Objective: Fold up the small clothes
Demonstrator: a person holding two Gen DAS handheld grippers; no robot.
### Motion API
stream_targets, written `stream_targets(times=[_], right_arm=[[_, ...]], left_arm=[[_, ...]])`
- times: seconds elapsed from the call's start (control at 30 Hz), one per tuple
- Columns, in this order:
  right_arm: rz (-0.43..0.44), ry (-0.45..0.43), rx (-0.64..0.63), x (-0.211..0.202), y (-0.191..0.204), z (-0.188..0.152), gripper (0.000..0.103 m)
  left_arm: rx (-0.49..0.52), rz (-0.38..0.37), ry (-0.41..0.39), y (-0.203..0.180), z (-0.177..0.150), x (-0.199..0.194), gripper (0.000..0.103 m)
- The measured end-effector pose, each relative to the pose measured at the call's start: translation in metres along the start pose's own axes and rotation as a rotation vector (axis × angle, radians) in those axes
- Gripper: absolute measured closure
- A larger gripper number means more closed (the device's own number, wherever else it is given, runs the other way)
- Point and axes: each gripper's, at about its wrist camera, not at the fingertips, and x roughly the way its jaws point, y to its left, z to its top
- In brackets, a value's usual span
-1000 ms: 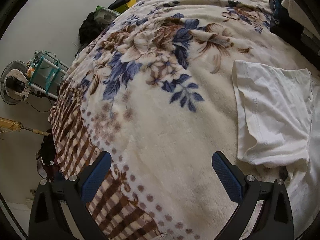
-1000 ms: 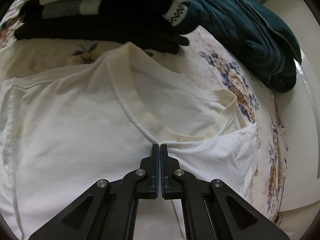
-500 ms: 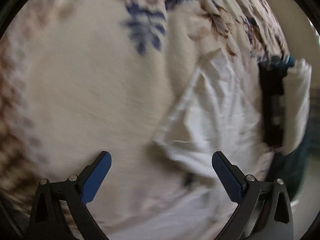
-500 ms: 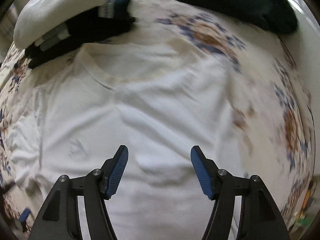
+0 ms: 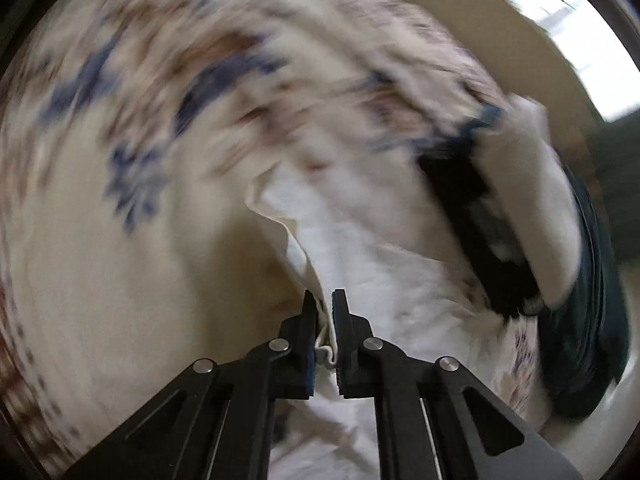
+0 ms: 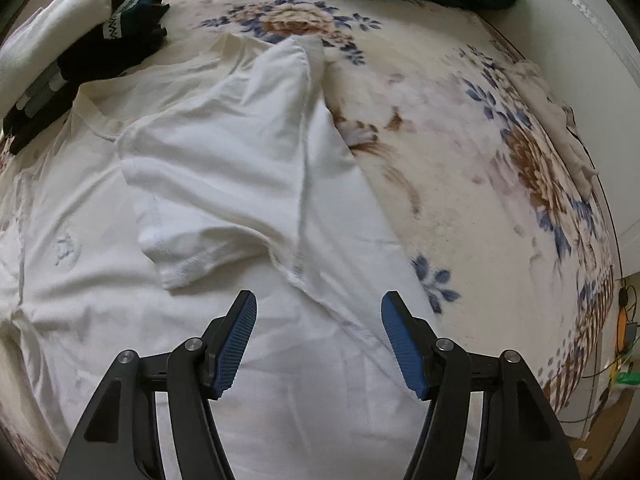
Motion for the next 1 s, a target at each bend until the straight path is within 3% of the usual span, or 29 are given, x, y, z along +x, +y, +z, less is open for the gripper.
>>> stream_targets(times=[0.07, 0.13, 0.23, 0.43, 0.47, 0.53, 0.57, 0.6, 0.63, 0.7, 0.77, 0.87, 1.0], right_arm=[[-0.004, 0.001, 0.009, -0.001, -0.011, -0.002, 0.036], [-0.002, 0.004, 0.032, 0.001, -0.024, -0.002, 0.036], [-0.002, 0.005, 0.055, 0.003, -0.039, -0.003, 0.036], [-0.016, 0.033, 0.085, 0.013, -0.062, -0.006, 0.036], [-0.008, 0.044, 0.093, 0.013, -0.066, -0.005, 0.036], [0.010, 0.052, 0.101, 0.012, -0.070, -0.001, 0.036], [0.031, 0.050, 0.106, 0.008, -0.072, 0.004, 0.036], [0.055, 0.046, 0.111, 0.005, -0.072, 0.008, 0.036], [0.093, 0.042, 0.117, 0.000, -0.072, 0.016, 0.036], [0.163, 0.040, 0.123, -0.007, -0.066, 0.030, 0.036], [0.250, 0.036, 0.123, -0.013, -0.056, 0.048, 0.036], [0.422, 0.052, 0.104, -0.016, -0.025, 0.082, 0.036], [0.488, 0.101, 0.004, 0.004, 0.031, 0.116, 0.036]], left_arm=[[0.150, -0.016, -0.029, -0.034, -0.006, -0.007, 0.098], [0.300, -0.074, 0.000, -0.072, -0.025, -0.006, 0.098], [0.427, -0.131, 0.106, -0.109, -0.064, 0.008, 0.098], [0.628, -0.114, 0.305, -0.137, -0.148, 0.046, 0.096], [0.640, -0.109, 0.341, -0.136, -0.157, 0.049, 0.094], [0.617, -0.127, 0.417, -0.134, -0.164, 0.052, 0.077], [0.591, -0.156, 0.431, -0.133, -0.162, 0.049, 0.055], [0.549, -0.191, 0.437, -0.130, -0.158, 0.042, 0.020], [0.529, -0.196, 0.429, -0.129, -0.152, 0.037, 0.008], [0.488, -0.202, 0.393, -0.123, -0.139, 0.023, 0.004], [0.455, -0.162, 0.348, -0.113, -0.121, 0.012, 0.004], [0.418, -0.032, 0.228, -0.095, -0.086, 0.002, 0.004], [0.383, 0.093, 0.173, -0.070, -0.055, 0.014, 0.004]])
